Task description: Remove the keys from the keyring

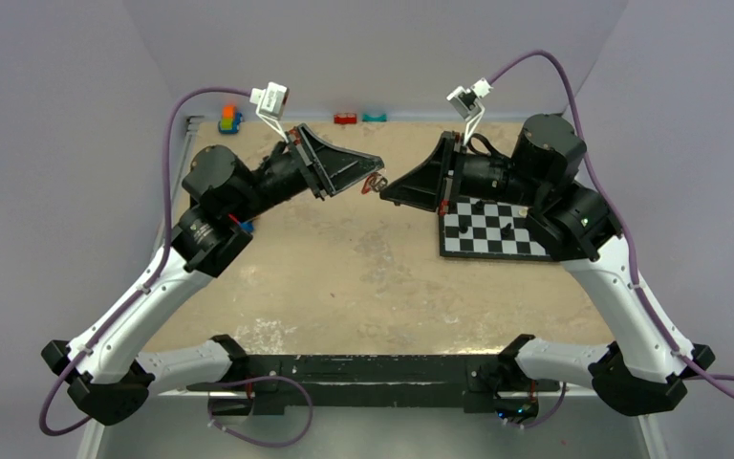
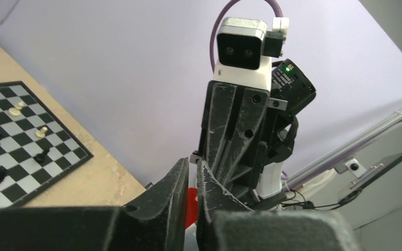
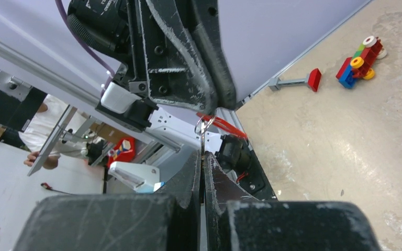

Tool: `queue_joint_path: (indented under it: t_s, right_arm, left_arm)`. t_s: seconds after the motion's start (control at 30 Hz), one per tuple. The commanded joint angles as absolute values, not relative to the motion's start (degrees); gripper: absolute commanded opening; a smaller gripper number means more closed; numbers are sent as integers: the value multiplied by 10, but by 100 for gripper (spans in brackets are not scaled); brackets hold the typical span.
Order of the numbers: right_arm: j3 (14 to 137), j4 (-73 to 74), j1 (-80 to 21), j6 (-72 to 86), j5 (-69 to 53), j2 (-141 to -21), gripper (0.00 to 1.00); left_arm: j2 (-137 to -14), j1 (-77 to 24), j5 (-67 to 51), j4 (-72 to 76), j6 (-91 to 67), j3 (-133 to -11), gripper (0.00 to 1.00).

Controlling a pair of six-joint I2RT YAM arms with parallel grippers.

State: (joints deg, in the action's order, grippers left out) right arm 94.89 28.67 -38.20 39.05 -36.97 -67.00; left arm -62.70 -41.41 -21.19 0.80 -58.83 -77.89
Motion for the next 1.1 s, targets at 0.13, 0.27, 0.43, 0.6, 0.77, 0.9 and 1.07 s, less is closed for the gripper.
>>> queue_joint_path:
  t_s: [0.13, 0.27, 0.43, 0.6, 0.77, 0.9, 1.07]
  right_arm:
    - [953, 279, -390, 392, -401, -664, 0]
    - [954, 278, -391, 392, -402, -665, 0]
    - [952, 280, -391, 391, -402, -665, 0]
    - [947, 282, -391, 390, -402, -663, 0]
    - [944, 283, -390, 388, -401, -659, 0]
    - [940, 284, -390, 388, -399, -656, 0]
    - [937, 290, -390, 386, -401, -654, 0]
  left_arm:
    - [-621, -413, -185, 13, -563, -785, 40]
    - [-621, -413, -185, 8, -558, -791, 45]
    - [-618, -413, -190, -24, -532, -806, 46]
    - [-624, -411, -206, -75, -487, -846, 48]
    - [-620, -403, -209, -116, -454, -868, 48]
    - [-614, -398, -216, -135, -429, -881, 49]
    - [-617, -394, -245, -166, -391, -906, 48]
